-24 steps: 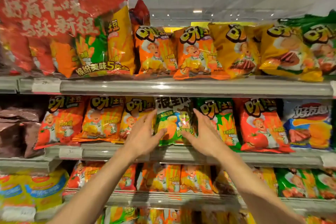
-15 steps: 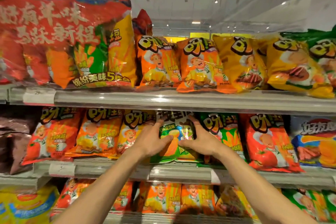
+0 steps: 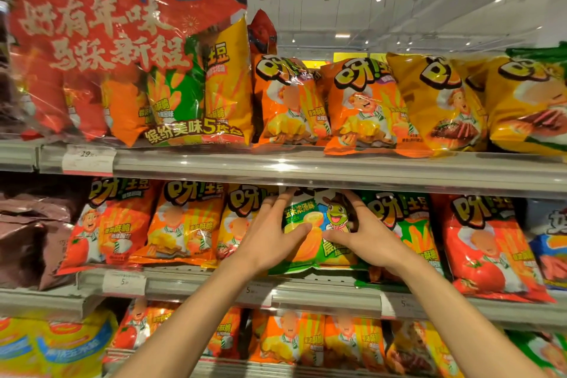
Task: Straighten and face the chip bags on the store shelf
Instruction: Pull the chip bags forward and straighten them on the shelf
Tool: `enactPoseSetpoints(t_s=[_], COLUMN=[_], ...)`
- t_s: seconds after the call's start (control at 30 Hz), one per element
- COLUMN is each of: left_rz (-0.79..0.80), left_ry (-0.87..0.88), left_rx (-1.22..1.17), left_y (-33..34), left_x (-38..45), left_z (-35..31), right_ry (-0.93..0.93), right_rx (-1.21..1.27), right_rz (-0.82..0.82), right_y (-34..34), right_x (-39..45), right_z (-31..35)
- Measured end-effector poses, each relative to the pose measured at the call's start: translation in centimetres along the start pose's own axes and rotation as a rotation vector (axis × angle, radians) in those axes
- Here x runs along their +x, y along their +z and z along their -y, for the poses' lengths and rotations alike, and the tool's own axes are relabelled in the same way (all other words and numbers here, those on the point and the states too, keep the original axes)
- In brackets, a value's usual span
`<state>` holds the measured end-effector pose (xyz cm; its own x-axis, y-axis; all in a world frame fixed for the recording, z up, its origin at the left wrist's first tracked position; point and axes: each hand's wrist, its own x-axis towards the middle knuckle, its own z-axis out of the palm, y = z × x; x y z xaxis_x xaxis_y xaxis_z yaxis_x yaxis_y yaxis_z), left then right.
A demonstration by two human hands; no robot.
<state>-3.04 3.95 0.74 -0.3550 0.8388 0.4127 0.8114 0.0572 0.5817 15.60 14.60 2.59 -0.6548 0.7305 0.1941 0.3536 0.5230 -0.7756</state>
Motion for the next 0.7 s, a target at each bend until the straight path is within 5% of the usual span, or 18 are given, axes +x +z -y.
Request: enactPoseSetpoints(t_s=[0.7], left_rz=[0.065], left_ry=[0.252], left_rx=[-0.185], left_y=[0.2], left_x=[-5.4], left_z=[1.0], right_ry=[-0.022], right_rx=[-0.019], right_rz=[-0.102], right_y=[2.2], right_x=[-8.7], right_z=[-0.6])
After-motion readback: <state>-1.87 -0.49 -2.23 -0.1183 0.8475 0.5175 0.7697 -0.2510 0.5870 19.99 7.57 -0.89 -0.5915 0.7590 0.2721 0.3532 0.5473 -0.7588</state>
